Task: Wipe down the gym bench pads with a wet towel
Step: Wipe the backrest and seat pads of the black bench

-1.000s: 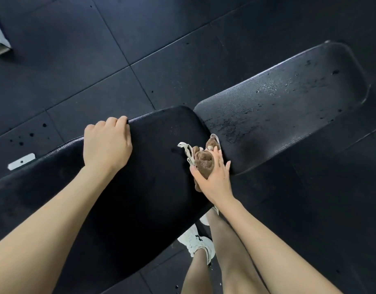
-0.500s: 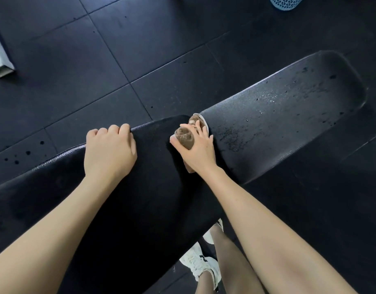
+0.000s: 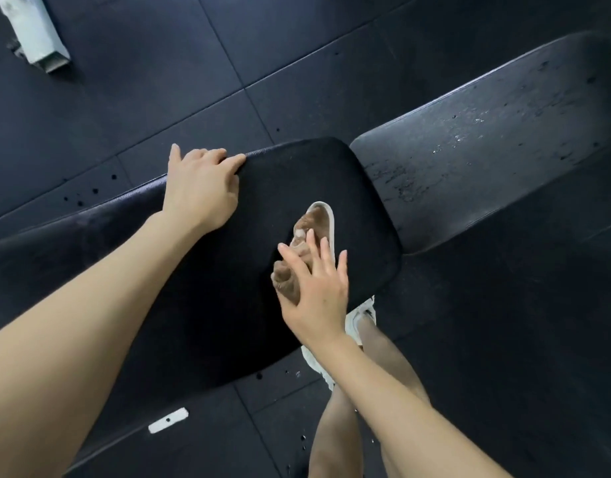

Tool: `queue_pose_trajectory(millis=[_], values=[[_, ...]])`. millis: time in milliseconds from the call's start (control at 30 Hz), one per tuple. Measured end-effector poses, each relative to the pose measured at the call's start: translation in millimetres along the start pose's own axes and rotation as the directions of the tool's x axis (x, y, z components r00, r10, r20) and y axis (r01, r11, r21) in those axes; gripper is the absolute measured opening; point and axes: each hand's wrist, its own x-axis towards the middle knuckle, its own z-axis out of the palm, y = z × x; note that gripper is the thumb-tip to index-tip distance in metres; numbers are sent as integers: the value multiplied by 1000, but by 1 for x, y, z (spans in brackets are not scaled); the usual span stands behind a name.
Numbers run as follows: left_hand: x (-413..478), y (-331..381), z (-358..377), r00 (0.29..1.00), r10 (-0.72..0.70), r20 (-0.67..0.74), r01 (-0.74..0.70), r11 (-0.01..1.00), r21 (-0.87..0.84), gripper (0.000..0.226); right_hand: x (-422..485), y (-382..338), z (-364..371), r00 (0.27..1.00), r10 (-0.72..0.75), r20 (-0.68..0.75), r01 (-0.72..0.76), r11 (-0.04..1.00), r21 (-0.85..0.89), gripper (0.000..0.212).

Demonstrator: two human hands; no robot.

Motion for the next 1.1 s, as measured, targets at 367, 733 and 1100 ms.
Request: queue_pose_trajectory(millis=[367,733,1100], values=[[-68,11,-11,999,2,-45,-4,999,-46,35,14,3,-32,994,-93,61,93,996,12,109],[-65,8,0,988,-14,-156,11,1000,-25,32,-47,-45,-2,946,-323,16,319,939,126,43],[-68,10,3,999,36,-1,-35,994,104,48,-19,57,-22,999,9,-47,-9,1000,-13,50]])
